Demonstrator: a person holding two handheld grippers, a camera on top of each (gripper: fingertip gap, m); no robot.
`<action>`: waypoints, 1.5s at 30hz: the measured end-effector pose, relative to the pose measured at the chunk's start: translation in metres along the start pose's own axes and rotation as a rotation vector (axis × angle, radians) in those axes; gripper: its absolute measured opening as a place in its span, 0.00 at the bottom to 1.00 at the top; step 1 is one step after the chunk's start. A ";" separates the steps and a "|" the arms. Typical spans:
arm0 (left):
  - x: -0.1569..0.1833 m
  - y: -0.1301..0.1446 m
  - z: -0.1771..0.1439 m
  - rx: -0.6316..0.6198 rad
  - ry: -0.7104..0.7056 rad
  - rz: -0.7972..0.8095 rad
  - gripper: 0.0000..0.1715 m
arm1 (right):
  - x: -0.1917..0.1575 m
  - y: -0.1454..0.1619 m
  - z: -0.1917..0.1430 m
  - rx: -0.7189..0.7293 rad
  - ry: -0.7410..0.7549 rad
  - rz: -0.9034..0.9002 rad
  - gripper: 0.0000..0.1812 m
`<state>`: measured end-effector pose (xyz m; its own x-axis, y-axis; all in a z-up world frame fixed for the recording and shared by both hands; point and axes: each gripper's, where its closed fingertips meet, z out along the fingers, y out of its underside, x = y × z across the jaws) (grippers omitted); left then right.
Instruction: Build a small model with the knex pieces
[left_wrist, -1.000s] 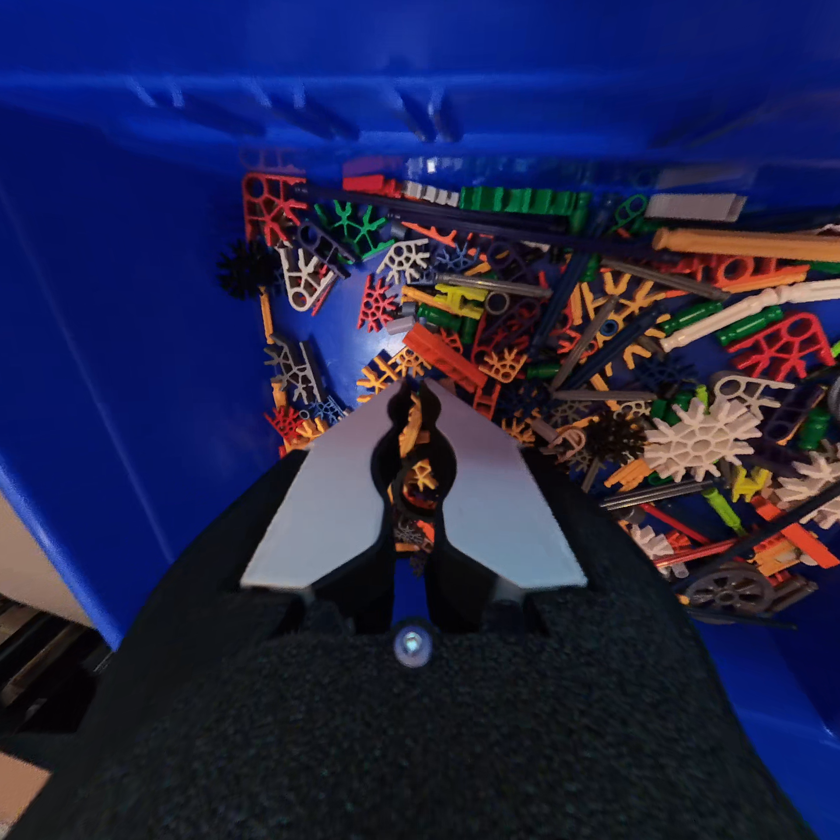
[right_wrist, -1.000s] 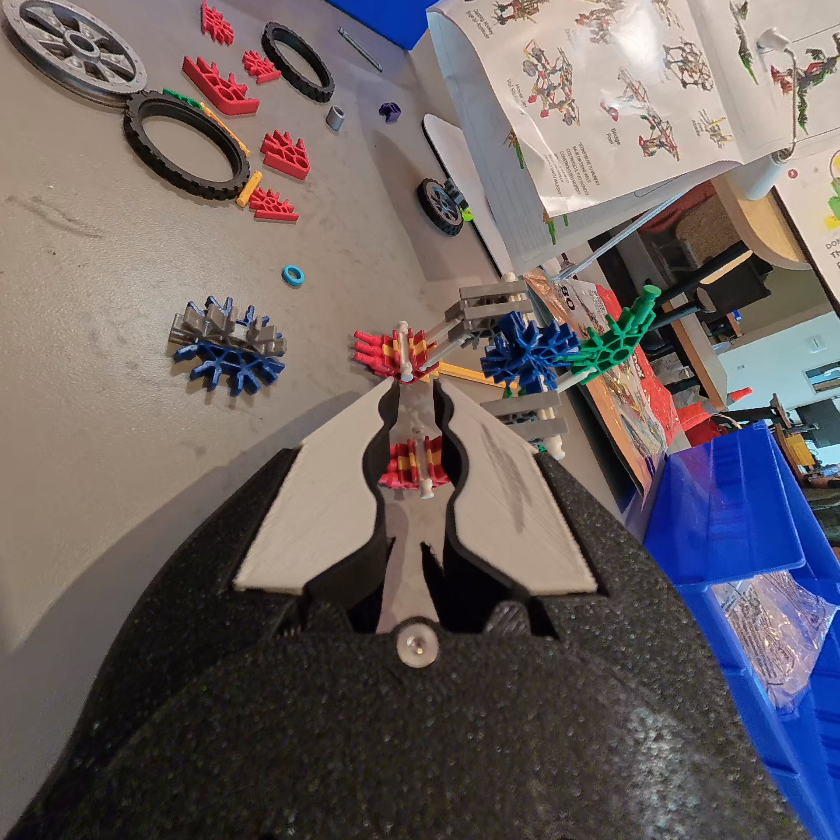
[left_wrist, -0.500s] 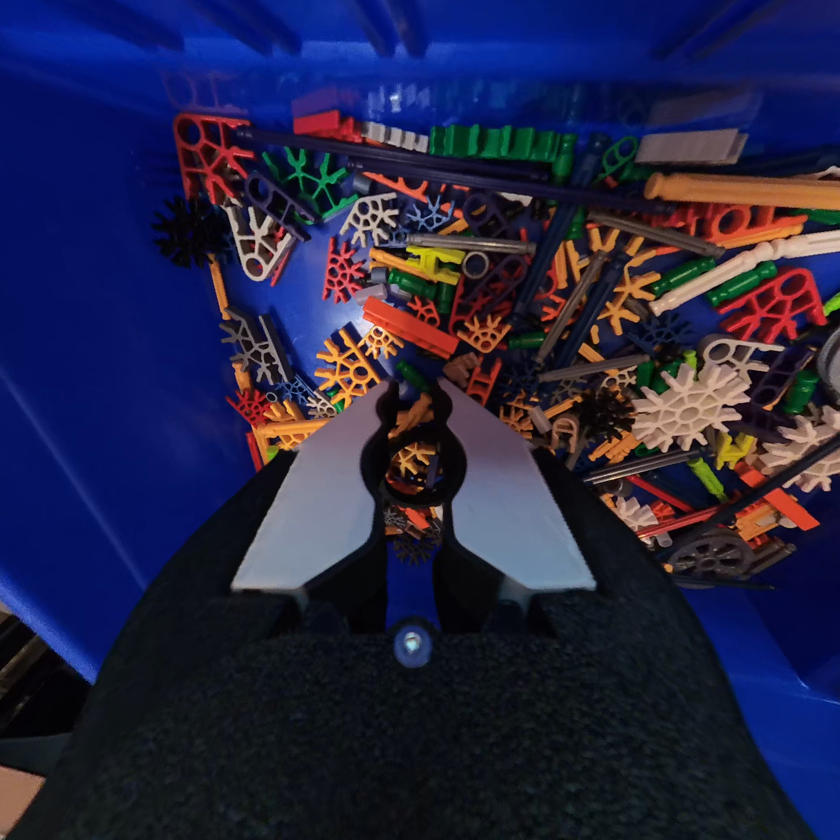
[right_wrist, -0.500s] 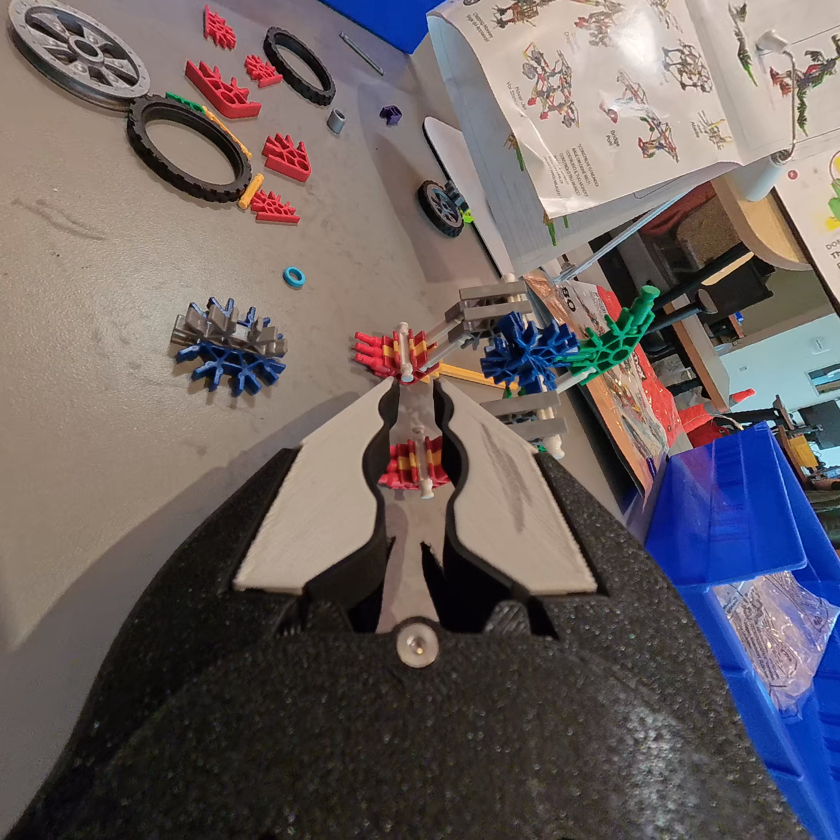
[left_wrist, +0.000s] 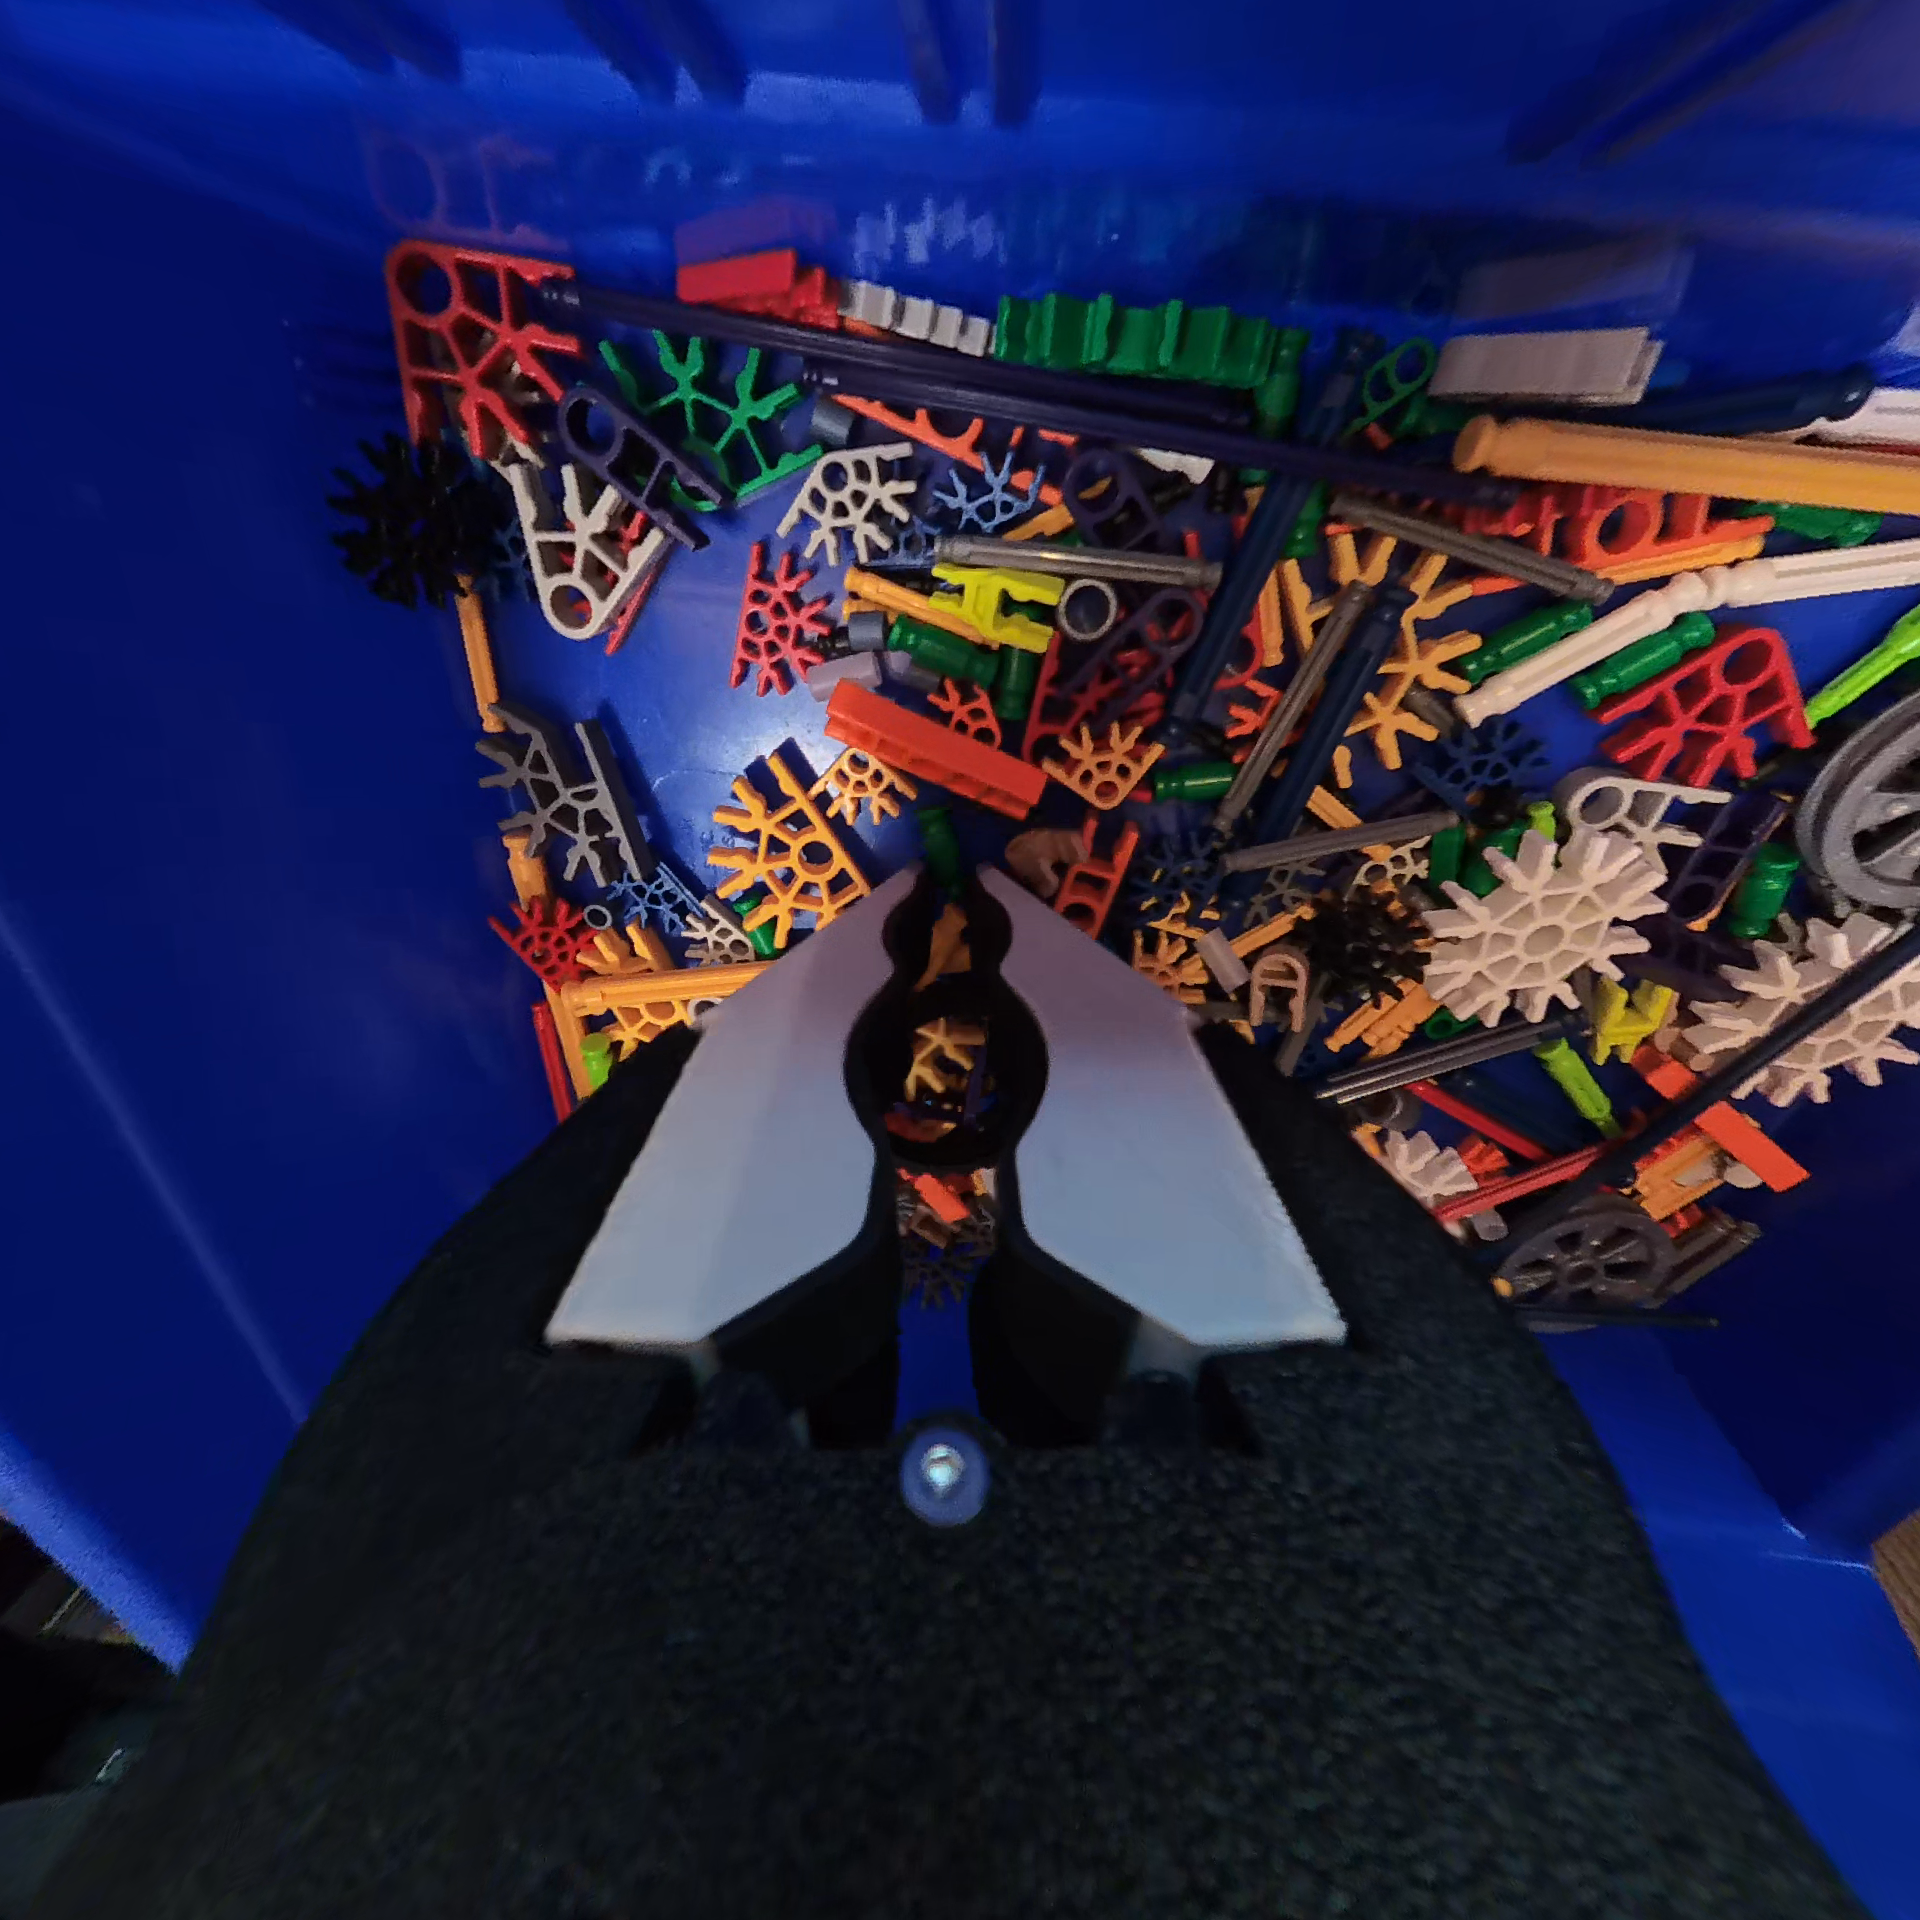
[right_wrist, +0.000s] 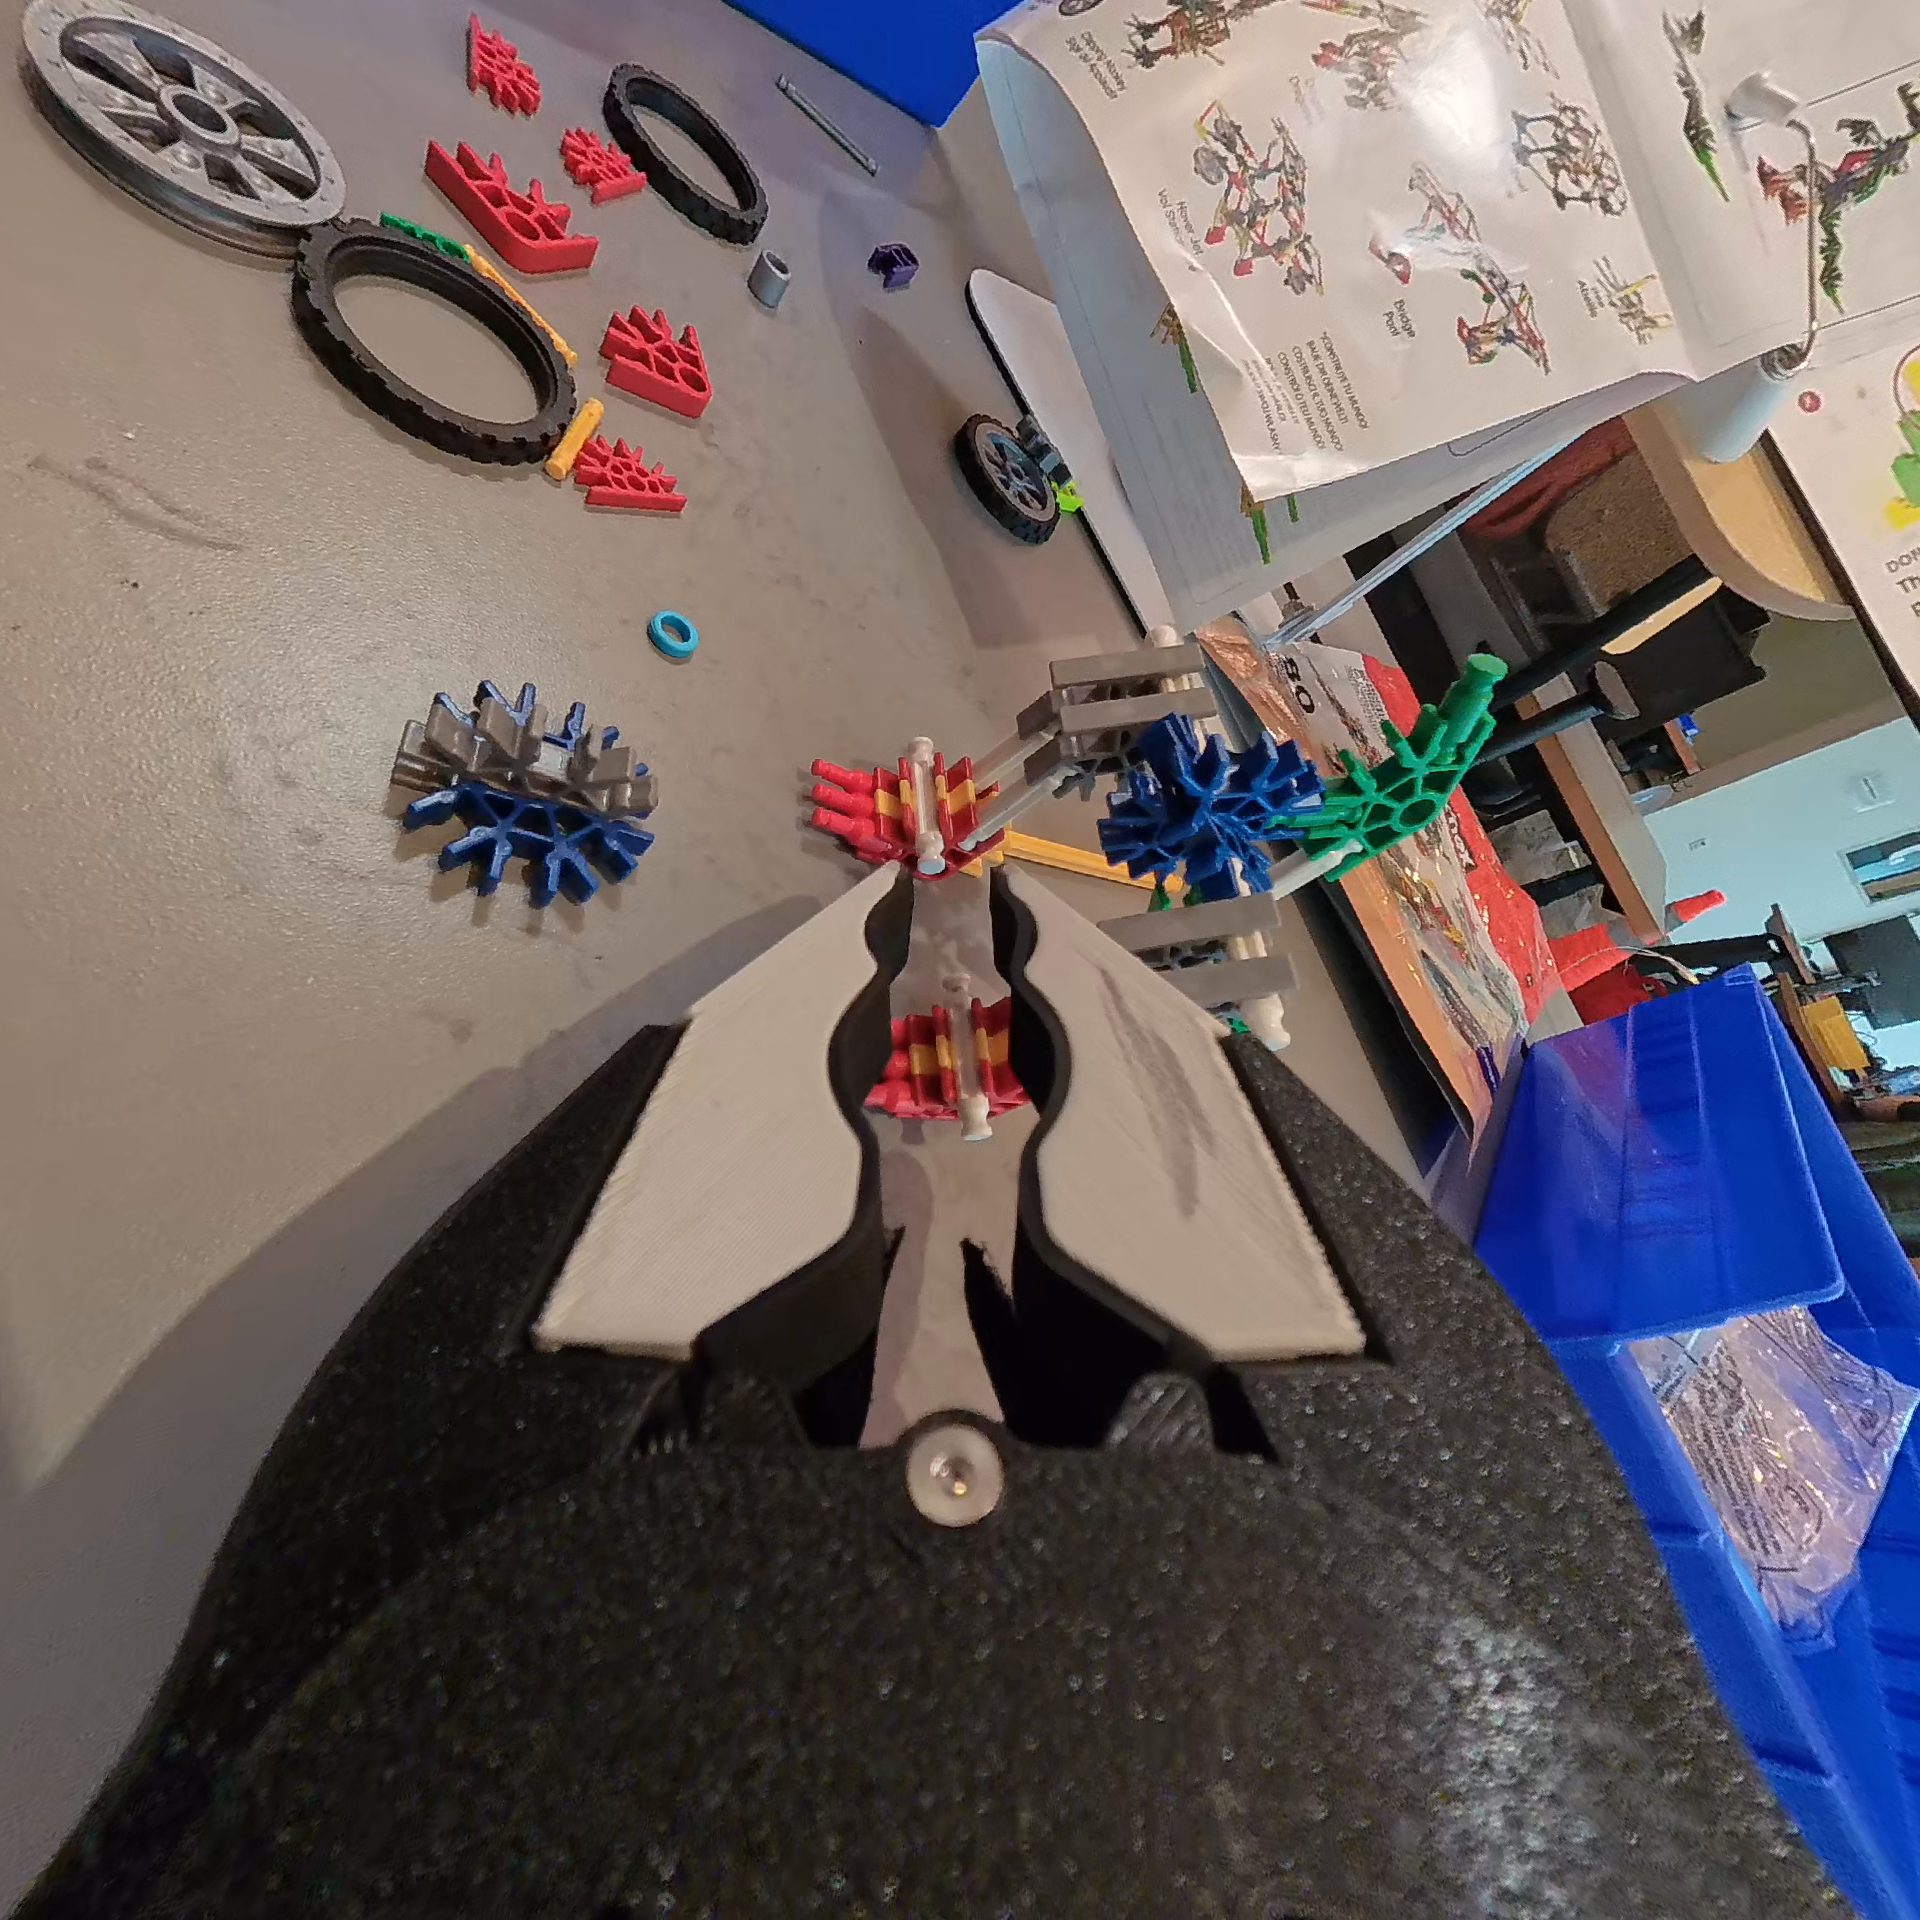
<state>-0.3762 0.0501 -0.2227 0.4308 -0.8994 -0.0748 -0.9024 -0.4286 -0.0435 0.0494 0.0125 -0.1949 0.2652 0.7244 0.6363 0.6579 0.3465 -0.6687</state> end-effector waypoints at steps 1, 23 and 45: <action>-0.001 0.000 -0.001 0.002 -0.007 0.001 0.03 | 0.000 0.000 0.000 0.000 0.000 0.000 0.08; 0.075 -0.133 -0.113 0.235 -0.175 0.345 0.03 | 0.000 -0.001 -0.001 0.010 0.002 -0.003 0.08; 0.158 -0.198 0.000 0.116 0.111 0.560 0.08 | 0.000 -0.005 -0.004 0.040 -0.004 0.005 0.08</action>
<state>-0.1293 -0.0071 -0.2258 -0.1210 -0.9926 -0.0129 -0.9832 0.1216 -0.1363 0.0494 0.0084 -0.1902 0.2656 0.7287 0.6312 0.6280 0.3660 -0.6868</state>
